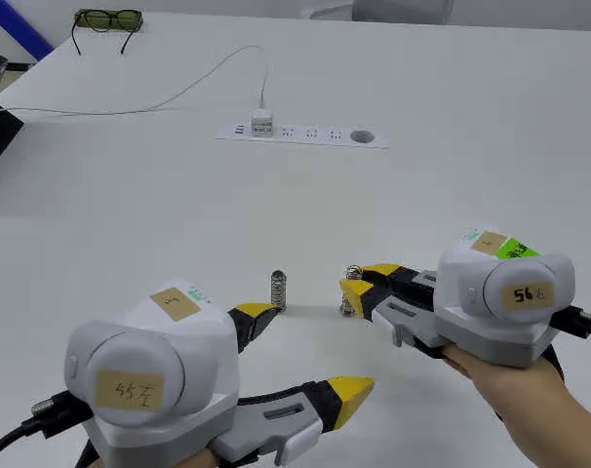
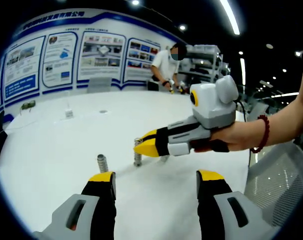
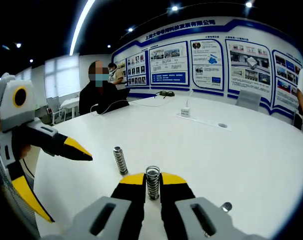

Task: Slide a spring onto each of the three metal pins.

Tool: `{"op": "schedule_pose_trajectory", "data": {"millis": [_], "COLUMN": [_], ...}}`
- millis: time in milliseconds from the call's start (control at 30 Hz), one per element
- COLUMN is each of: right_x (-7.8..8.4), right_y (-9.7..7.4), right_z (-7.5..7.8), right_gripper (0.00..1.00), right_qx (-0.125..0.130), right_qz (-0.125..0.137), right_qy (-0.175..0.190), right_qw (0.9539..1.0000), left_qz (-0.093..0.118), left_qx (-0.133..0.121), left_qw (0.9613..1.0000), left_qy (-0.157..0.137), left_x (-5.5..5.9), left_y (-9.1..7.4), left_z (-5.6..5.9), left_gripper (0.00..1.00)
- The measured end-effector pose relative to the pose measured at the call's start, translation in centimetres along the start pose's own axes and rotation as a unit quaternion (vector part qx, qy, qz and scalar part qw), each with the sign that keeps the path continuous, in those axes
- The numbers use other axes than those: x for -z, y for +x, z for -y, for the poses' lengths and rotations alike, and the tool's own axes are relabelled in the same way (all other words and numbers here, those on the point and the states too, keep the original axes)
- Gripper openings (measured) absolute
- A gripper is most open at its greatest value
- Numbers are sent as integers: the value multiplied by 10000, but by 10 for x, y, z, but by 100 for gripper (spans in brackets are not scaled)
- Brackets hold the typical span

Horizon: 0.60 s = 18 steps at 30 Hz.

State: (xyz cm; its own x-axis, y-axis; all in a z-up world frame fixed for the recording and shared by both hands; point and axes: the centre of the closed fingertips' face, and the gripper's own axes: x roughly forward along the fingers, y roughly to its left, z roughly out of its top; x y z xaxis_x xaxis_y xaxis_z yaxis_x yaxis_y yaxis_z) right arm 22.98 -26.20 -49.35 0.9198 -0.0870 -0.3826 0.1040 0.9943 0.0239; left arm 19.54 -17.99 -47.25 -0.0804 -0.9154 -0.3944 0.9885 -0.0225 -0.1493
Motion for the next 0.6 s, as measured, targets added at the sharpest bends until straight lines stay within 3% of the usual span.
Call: {"op": "schedule_pose_trajectory", "data": {"millis": [600], "right_x": [13], "right_y": [3], "right_z": [-3], "right_gripper": [12], "right_qx": [42], "right_qz": [-170], "right_qy": [147], "right_qw": [9997], "left_qz": [-30], "left_qx": [-22], "left_qw": [10000], "left_qy": [-5], "left_x": [2], "left_y": [-1], "left_z": [-1], "left_gripper": [66]}}
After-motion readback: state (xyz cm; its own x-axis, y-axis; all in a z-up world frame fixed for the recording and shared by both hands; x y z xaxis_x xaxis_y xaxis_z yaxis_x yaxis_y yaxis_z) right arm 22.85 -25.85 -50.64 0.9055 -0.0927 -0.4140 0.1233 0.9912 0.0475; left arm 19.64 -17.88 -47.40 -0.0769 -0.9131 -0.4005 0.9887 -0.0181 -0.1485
